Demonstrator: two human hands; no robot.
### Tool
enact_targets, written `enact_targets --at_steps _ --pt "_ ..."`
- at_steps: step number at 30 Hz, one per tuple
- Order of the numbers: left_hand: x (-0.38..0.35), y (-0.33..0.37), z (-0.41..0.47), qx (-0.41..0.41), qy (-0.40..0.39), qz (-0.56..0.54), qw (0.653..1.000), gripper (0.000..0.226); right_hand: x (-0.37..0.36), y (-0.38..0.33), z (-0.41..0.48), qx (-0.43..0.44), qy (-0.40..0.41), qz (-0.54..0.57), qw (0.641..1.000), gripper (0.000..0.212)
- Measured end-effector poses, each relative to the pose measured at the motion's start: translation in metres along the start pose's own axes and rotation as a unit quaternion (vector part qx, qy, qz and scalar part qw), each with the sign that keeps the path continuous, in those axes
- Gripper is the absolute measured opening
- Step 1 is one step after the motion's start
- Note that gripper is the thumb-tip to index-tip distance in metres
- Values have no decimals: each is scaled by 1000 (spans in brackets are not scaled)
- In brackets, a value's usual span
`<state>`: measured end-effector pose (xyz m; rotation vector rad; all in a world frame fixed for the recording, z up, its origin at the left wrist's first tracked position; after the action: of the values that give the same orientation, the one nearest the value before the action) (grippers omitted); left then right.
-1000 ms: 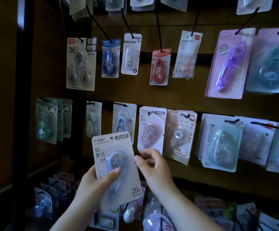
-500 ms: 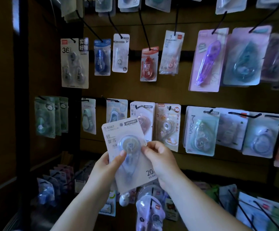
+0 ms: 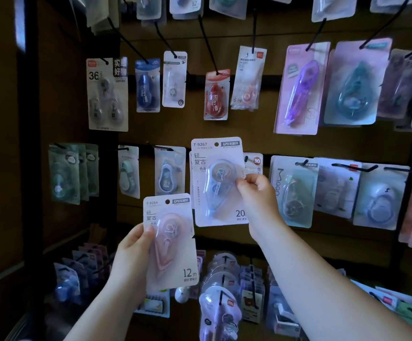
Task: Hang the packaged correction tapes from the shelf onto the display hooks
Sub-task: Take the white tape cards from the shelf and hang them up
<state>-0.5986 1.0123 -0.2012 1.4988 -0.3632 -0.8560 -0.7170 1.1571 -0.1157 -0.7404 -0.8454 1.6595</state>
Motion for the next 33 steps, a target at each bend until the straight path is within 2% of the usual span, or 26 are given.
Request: enact_targets --at_steps 10,14,18,22,27,33 --pt "9 -4 6 7 13 27 1000 29 -19 22 6 -22 -2 -20 1000 26" --pt "19 -5 10 1 31 17 999 29 -19 24 5 0 -7 -42 999 5" --pt "27 -9 15 1 51 17 999 30 -19 19 0 13 -5 -55 998 4" --pt "30 -12 17 12 55 14 998 29 -27 8 -4 34 -25 -72 997 21" --pt "32 -13 16 11 54 17 998 30 -34 2 -6 33 -54 -89 994 25" --pt "38 -12 19 8 63 25 998 28 -27 2 -9 0 -33 -62 998 26"
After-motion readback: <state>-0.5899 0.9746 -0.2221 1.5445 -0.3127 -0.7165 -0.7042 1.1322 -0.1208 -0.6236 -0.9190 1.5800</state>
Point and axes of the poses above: each hand's wrist, its own z-axis towards the middle knuckle, its own x-axis out of the back of the hand, y = z × x, the point moved 4 cm from there along z, towards the middle knuckle, and after that the axes turned 7 degrees about x, right-handed, at the moved point
